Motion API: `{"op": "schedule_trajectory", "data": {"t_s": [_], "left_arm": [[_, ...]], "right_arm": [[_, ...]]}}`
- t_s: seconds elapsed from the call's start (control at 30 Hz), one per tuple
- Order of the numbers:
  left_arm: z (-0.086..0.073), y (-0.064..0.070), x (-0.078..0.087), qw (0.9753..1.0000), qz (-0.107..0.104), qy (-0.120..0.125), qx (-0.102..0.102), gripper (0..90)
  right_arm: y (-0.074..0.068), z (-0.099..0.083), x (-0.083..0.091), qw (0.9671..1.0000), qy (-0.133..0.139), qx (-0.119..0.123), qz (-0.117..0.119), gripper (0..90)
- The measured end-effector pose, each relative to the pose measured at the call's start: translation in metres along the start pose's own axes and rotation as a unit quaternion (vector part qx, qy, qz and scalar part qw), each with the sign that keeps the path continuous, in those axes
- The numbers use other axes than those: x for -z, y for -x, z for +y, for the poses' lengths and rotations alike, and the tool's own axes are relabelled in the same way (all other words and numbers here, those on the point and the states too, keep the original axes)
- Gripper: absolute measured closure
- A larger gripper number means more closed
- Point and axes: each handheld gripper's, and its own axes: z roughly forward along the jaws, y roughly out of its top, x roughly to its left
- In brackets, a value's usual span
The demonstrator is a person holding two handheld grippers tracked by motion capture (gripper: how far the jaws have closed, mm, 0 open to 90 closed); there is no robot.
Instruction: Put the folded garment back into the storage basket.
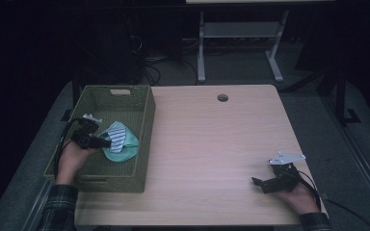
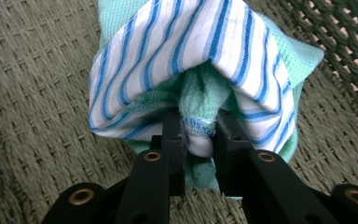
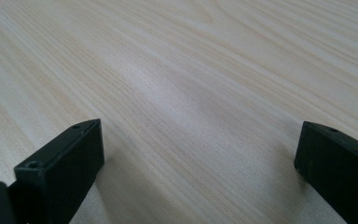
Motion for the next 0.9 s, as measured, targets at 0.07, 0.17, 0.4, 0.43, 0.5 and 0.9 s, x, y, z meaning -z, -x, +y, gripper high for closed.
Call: {"op": "schedule_trajectory", "data": {"t_s": [0.07,0.17,0.4,0.43,0.5,0.9], "left_arm": [[0.0,0.0,0.0,1.0,0.003,0.0,-0.001,71.9],[0.0,0.0,0.0,1.0,0.006,0.004,0.0,65.9],[-0.001,-0.004,0.0,0.9995,0.028,0.013,0.004,38.6],[-0.001,-0.003,0.001,0.9994,0.028,0.018,0.004,36.5],[-0.001,-0.003,0.001,0.9994,0.023,0.024,0.01,33.2],[0.009,0.009,0.013,0.9984,0.0,0.055,0.012,17.7]], "right_arm": [[0.0,0.0,0.0,1.0,0.0,0.0,0.0,1.1],[0.0,0.0,0.0,1.0,0.0,0.0,0.0,1.0],[0.0,0.0,0.0,1.0,0.0,0.0,0.0,1.0],[0.0,0.0,0.0,1.0,0.0,0.0,0.0,1.0],[0.0,0.0,0.0,1.0,0.0,0.0,0.0,1.0],[-0.001,0.0,0.0,1.0,-0.002,-0.003,0.0,1.1]]}}
